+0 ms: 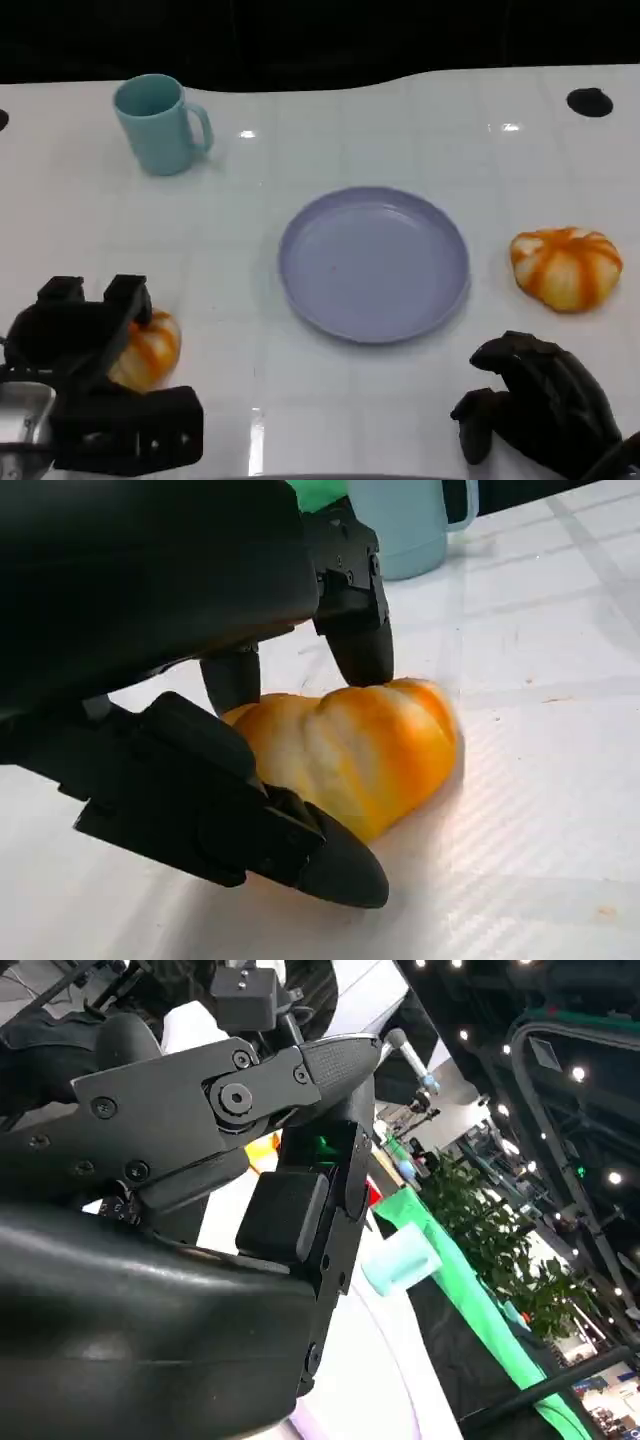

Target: Grasp the bread from the table and place it into the plate.

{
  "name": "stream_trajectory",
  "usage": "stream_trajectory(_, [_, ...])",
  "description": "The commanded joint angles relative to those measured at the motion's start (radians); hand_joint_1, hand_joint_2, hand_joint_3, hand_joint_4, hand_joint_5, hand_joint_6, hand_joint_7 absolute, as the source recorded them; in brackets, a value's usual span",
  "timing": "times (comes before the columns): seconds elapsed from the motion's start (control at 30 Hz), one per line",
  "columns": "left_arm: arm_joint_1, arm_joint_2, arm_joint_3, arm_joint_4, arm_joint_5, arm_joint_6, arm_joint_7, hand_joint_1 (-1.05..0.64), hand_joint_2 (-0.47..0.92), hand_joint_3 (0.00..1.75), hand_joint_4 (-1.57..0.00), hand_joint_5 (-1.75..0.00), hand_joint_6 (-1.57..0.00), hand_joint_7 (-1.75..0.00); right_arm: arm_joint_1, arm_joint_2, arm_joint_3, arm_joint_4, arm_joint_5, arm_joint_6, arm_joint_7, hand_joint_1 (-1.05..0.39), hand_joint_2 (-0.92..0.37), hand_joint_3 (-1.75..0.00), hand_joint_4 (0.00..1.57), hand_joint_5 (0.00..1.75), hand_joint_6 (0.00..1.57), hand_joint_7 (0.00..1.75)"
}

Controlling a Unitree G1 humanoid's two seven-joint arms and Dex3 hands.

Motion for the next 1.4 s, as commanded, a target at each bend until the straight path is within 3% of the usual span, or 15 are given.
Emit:
stream_trajectory(0.03, [-0.009, 0.018, -0.014, 0.062, -0.042, -0.016, -0.009, -0.58, 0.74, 0.00, -0.35, -1.68, 0.00, -1.58, 0.007, -0.009, -0.006, -0.004, 0.003, -0.008, 0.002, -0.73, -0.92, -0.01, 1.49, 0.83, 1.57, 0.31])
stream_trajectory(0.1, [-0.019, 0.015, -0.014, 0.090, -0.068, -0.030, -0.008, -0.51, 0.73, 0.00, -0.49, -1.62, 0.00, -1.63, 0.009, -0.007, -0.005, -0.008, 0.003, -0.007, -0.002, -0.73, -0.91, -0.01, 1.49, 0.83, 1.57, 0.31])
stream_trajectory(0.23, [-0.041, 0.005, -0.022, 0.165, -0.101, -0.065, 0.032, -0.40, 0.74, 0.00, -1.00, -1.49, -0.19, -1.54, 0.013, -0.006, -0.003, -0.015, 0.000, -0.011, -0.008, -0.74, -0.92, -0.01, 1.50, 0.84, 1.57, 0.33])
stream_trajectory(0.3, [-0.055, 0.001, -0.032, 0.230, -0.106, -0.107, 0.088, -0.35, 0.75, 0.01, -1.26, -1.41, -0.43, -1.42, 0.011, -0.007, -0.004, -0.009, 0.000, -0.018, -0.003, -0.73, -0.92, -0.02, 1.49, 0.84, 1.57, 0.33])
stream_trajectory(0.37, [-0.073, -0.001, -0.046, 0.289, -0.108, -0.135, 0.125, -0.32, 0.77, 0.01, -1.40, -1.37, -0.69, -1.28, 0.011, -0.007, -0.004, -0.008, 0.001, -0.019, -0.002, -0.73, -0.92, -0.02, 1.49, 0.84, 1.57, 0.33])
stream_trajectory(0.5, [-0.105, -0.011, -0.061, 0.404, -0.128, -0.208, 0.226, -0.21, 0.78, 0.04, -1.55, -1.37, -1.24, -0.78, 0.012, -0.010, -0.003, -0.011, 0.002, -0.014, -0.006, -0.73, -0.91, -0.02, 1.49, 0.84, 1.57, 0.34])
stream_trajectory(0.57, [-0.121, -0.014, -0.072, 0.459, -0.131, -0.247, 0.277, -0.19, 0.82, 0.10, -1.57, -1.36, -1.43, -0.65, 0.013, -0.010, -0.002, -0.013, 0.000, -0.017, -0.008, -0.74, -0.91, -0.02, 1.49, 0.85, 1.57, 0.34])
stream_trajectory(0.63, [-0.138, -0.017, -0.085, 0.508, -0.129, -0.269, 0.313, -0.20, 0.66, 0.55, -1.57, -1.35, -1.53, -0.61, 0.014, -0.011, -0.001, -0.014, 0.000, -0.016, -0.008, -0.74, -0.92, -0.02, 1.49, 0.85, 1.57, 0.34])
stream_trajectory(0.67, [-0.148, -0.020, -0.096, 0.543, -0.118, -0.281, 0.356, -0.21, 0.57, 0.78, -1.57, -1.38, -1.56, -0.71, 0.015, -0.011, -0.001, -0.016, 0.002, -0.011, -0.007, -0.75, -0.92, -0.02, 1.49, 0.85, 1.57, 0.34])
stream_trajectory(0.73, [-0.165, -0.024, -0.117, 0.600, -0.103, -0.299, 0.429, -0.23, 0.45, 1.08, -1.57, -1.54, -1.57, -1.12, 0.017, -0.012, 0.000, -0.021, 0.005, -0.004, -0.009, -0.74, -0.91, -0.02, 1.49, 0.85, 1.57, 0.34])
stream_trajectory(0.8, [-0.178, -0.027, -0.131, 0.648, -0.105, -0.342, 0.506, -0.22, 0.40, 1.19, -1.57, -1.68, -1.57, -1.48, 0.016, -0.012, -0.001, -0.021, 0.008, -0.002, -0.009, -0.74, -0.91, -0.01, 1.49, 0.85, 1.57, 0.33])
stream_trajectory(0.87, [-0.191, -0.029, -0.146, 0.689, -0.106, -0.373, 0.566, -0.22, 0.37, 1.26, -1.57, -1.73, -1.57, -1.68, 0.015, -0.011, -0.002, -0.018, 0.007, -0.005, -0.007, -0.74, -0.91, -0.01, 1.48, 0.85, 1.57, 0.33])
stream_trajectory(1.17, [-0.236, -0.046, -0.194, 0.797, -0.108, -0.455, 0.779, -0.21, 0.21, 1.52, -1.57, -1.75, -1.57, -1.75, 0.010, -0.012, -0.003, -0.011, 0.003, -0.009, -0.011, -0.73, -0.92, -0.02, 1.48, 0.85, 1.57, 0.34])
stream_trajectory(1.3, [-0.249, -0.055, -0.200, 0.810, -0.112, -0.495, 0.878, -0.19, 0.23, 1.57, -1.57, -1.75, -1.57, -1.75, 0.009, -0.012, -0.004, -0.012, 0.001, -0.010, -0.018, -0.74, -0.92, -0.02, 1.49, 0.86, 1.57, 0.34])
stream_trajectory(1.4, [-0.249, -0.062, -0.182, 0.804, -0.148, -0.527, 0.863, -0.19, 0.25, 1.58, -1.57, -1.75, -1.57, -1.75, 0.007, -0.014, -0.005, -0.007, 0.004, -0.007, -0.015, -0.74, -0.92, -0.02, 1.49, 0.86, 1.57, 0.34])
